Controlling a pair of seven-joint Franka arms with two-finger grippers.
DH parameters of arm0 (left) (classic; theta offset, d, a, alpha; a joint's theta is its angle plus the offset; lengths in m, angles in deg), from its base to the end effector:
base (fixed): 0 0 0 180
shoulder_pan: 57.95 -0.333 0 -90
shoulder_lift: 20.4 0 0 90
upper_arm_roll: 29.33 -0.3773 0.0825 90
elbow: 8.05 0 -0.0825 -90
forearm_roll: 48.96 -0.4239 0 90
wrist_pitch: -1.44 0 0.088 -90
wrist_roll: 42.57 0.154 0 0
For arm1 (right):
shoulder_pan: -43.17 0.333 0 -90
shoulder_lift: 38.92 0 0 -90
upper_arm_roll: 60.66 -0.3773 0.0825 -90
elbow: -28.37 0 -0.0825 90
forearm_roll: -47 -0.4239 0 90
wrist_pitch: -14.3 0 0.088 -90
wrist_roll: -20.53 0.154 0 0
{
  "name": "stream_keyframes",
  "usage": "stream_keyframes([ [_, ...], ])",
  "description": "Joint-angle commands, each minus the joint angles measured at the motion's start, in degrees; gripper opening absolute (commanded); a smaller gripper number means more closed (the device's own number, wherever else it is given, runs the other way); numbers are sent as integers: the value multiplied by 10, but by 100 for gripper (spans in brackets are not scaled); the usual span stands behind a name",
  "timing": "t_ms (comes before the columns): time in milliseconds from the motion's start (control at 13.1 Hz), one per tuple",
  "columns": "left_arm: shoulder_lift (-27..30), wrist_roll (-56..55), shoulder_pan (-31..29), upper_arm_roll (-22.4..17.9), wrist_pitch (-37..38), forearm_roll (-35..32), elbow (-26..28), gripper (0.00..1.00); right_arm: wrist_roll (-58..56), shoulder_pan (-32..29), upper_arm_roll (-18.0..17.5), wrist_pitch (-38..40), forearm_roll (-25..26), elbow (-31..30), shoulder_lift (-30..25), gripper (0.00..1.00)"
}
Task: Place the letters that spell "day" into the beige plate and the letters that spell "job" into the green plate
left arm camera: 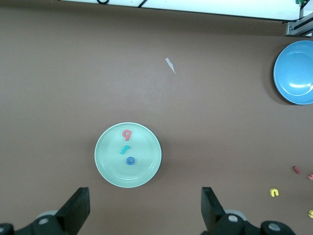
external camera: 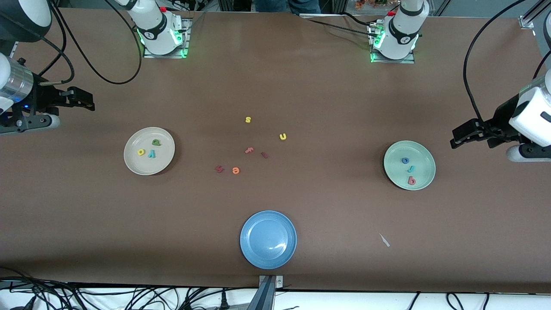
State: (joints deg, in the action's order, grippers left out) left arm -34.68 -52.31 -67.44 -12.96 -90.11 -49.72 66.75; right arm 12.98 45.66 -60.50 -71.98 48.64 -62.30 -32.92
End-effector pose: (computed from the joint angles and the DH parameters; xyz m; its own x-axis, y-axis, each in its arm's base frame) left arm 0.6855 -0.0545 0.6234 0.9972 0.0614 0.0424 0.0586 -0.9962 0.0644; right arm 0.6106 0.0204 0.5650 0.9686 0.1690 -0.1825 0.1727 -0.9850 0.0048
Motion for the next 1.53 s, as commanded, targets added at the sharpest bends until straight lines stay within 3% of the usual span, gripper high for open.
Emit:
stream_keyframes([
  [0,22,14,48,-53,3,16,17,100,2,7,2,-4,-11,-7,-8,99],
  [77,29,14,77,-86,3,17,24,100,2,7,1,-4,-11,-7,-9,99],
  [153,31,16,77,-91,3,30,28,100,3,8,1,-4,-11,-5,-7,99],
  [536,21,38,67,-92,4,37,25,100,1,1,6,3,-20,23,5,99],
  [1454,5,32,61,-94,3,36,20,100,-6,0,6,3,-23,23,10,100],
])
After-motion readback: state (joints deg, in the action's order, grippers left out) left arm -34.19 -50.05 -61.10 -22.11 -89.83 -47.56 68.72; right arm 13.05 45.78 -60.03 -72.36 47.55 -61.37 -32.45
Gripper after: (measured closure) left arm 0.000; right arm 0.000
